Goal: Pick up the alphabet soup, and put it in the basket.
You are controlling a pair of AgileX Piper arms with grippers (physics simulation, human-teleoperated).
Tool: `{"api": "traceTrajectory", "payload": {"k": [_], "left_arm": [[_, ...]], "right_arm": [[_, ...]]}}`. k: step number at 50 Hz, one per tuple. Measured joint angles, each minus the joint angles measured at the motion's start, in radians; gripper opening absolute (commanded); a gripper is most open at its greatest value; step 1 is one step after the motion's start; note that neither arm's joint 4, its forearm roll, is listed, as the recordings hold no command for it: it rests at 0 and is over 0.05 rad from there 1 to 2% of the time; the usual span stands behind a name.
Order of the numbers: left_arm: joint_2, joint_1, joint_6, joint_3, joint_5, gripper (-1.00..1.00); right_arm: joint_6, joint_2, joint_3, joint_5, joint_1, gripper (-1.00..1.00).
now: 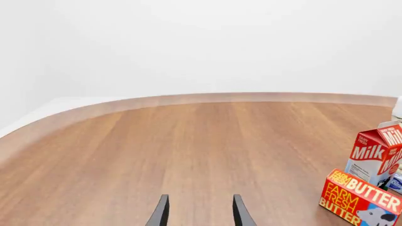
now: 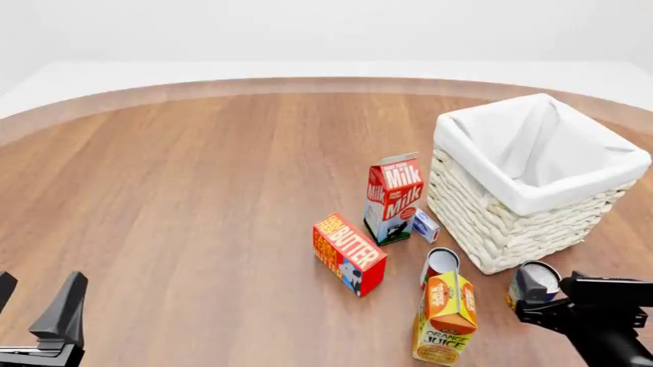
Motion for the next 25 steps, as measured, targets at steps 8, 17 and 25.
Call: {"api": "traceTrajectory", "payload": {"k": [8,17,25], "left_arm": [[0.0,0.0,0.0,0.0,0.0,1.0],[0.0,0.0,0.0,0.0,0.0,1.0],[0.0,0.0,0.0,0.0,0.0,1.0]], "right_arm": [[0.001,0.072,0.0,-0.056,-0.006,1.0],[0.002,0.155,0.0,-0.122,-0.015,1.0],[0.005,0.228,0.0,-0.179,-0.018,1.0]]}}
